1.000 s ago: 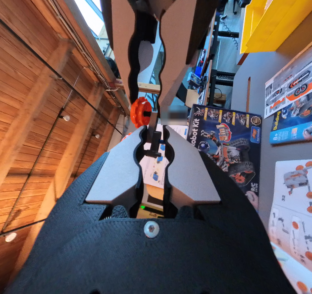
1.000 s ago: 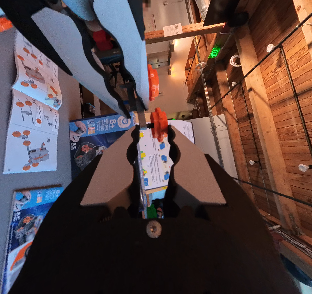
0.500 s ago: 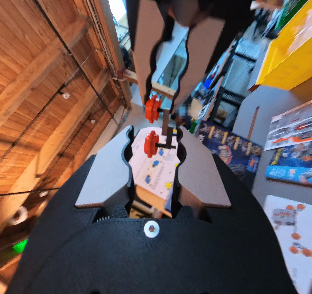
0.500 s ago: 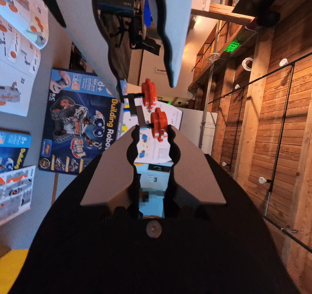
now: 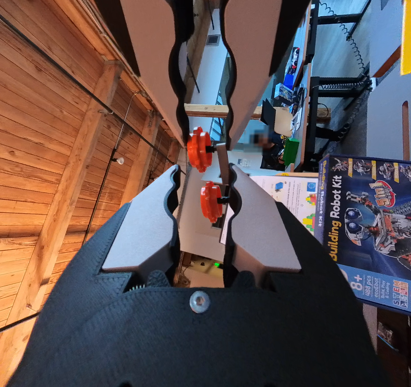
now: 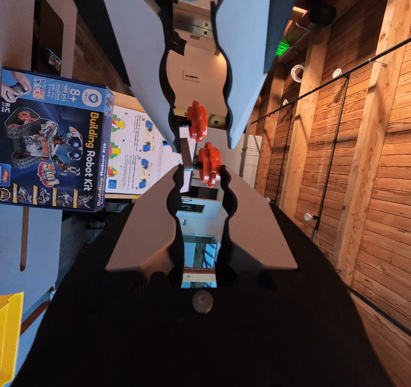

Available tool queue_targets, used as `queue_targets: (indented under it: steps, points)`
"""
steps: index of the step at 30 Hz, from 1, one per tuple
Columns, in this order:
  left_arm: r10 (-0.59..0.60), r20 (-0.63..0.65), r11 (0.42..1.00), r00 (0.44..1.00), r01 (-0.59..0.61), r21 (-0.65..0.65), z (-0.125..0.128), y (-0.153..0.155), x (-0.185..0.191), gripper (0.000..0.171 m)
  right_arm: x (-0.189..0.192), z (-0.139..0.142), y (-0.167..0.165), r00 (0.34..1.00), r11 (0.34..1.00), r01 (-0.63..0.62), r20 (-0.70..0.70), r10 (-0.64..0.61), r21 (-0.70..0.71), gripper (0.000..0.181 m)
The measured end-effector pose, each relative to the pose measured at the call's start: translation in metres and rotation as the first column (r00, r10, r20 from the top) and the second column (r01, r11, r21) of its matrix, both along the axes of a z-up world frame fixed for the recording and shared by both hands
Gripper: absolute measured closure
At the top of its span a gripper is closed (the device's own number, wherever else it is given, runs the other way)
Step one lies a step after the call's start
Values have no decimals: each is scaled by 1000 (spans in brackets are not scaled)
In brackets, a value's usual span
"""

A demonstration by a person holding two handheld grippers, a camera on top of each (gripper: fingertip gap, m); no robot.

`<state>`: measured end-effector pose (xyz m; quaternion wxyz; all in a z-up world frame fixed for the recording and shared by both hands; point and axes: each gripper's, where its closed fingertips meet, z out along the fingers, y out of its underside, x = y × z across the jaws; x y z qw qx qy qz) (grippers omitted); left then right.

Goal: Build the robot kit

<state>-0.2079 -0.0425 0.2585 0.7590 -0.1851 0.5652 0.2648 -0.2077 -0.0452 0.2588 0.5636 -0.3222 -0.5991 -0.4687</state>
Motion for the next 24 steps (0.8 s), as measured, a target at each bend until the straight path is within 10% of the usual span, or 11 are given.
queue_targets:
  steps: [24]
  points:
    - [22,114,992,993,-36,121,66,-65,23,137,12,61,-70,1000,996,5,-19,-3,93,149]
